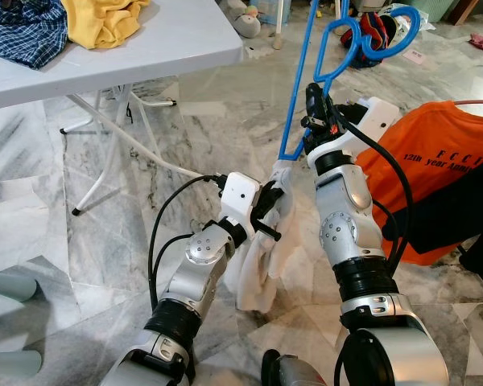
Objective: Hang hanger
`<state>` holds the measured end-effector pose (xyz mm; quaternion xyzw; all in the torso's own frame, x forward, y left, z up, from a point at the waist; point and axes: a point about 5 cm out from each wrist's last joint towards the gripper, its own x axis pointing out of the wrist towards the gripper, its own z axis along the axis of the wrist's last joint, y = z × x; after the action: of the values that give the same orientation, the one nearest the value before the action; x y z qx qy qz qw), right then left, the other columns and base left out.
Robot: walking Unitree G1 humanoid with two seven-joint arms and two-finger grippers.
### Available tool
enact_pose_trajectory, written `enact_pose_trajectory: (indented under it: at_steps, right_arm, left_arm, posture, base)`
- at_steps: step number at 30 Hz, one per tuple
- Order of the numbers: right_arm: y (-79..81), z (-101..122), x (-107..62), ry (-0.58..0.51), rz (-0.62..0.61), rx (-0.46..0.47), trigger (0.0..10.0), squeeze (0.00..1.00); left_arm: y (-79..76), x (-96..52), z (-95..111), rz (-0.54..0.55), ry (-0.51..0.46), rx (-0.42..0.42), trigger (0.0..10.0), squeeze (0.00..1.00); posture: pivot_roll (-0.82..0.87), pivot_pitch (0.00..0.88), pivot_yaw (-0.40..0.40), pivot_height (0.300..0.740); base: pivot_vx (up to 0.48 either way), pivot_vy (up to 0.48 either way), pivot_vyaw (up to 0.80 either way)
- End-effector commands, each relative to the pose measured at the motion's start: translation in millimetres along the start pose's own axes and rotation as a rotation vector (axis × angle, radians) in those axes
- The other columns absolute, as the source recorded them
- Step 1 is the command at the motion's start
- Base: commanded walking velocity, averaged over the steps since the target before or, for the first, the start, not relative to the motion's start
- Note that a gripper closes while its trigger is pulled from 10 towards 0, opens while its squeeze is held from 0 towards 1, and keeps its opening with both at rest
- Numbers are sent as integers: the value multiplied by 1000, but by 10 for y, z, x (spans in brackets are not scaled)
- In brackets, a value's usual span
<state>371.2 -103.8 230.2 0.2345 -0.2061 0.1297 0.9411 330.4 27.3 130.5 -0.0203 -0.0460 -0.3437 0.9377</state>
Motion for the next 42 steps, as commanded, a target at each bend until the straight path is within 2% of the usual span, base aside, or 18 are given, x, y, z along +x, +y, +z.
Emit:
enact_pose_trajectory:
  at_steps: [1,8,13,18,22,29,35,38,39,40,41,42]
  right_arm:
    - [31,86,25,-27,23,-17,10000,0]
    - [32,131,24,-29,28,-16,10000,0]
    - [92,127,46,-6,55,-24,10000,0]
    - [103,124,46,2,64,-31,10000,0]
    - [93,127,35,9,58,-33,10000,0]
    - [100,127,25,18,56,-28,10000,0]
    - [132,126,39,28,67,-21,10000,0]
    - [232,112,50,66,110,-4,10000,0]
    - [261,113,47,75,122,10,10000,0]
    - [261,113,47,75,122,10,10000,0]
    - [280,114,39,83,130,12,10000,0]
    - [286,114,35,87,133,13,10000,0]
  left_arm:
    - [3,-8,-27,-4,5,25,10000,1000]
    - [66,-74,-109,34,16,30,10000,1000]
    - [113,-85,-169,78,43,40,10000,1000]
    - [144,-97,-197,81,60,106,10000,1000]
    - [167,-119,-232,93,67,111,10000,1000]
    - [148,-115,-249,115,50,125,10000,1000]
    - [84,-66,-216,90,19,149,10000,1000]
    - [45,2,-139,78,-26,192,10000,1000]
    - [48,17,-127,84,-31,181,10000,278]
    - [48,17,-127,84,-31,181,10000,278]
    - [55,31,-115,95,-34,188,10000,0]
    - [57,36,-116,99,-31,195,10000,0]
  posture:
    - [43,246,-69,740]
    - [44,249,-70,740]
    - [39,249,-71,740]
    - [34,249,-72,740]
    - [31,252,-73,740]
    - [21,255,-77,740]
    - [15,253,-79,740]
    - [6,248,-81,740]
    - [1,246,-81,740]
    - [1,246,-81,740]
    - [-3,244,-80,740]
    - [-5,243,-80,740]
  base:
    - [0,0,0]
    - [0,0,0]
    - [0,0,0]
    - [0,0,0]
    - [0,0,0]
    - [0,0,0]
    - [0,0,0]
    - [0,0,0]
    - [0,0,0]
    - [0,0,0]
    - [0,0,0]
    - [0,0,0]
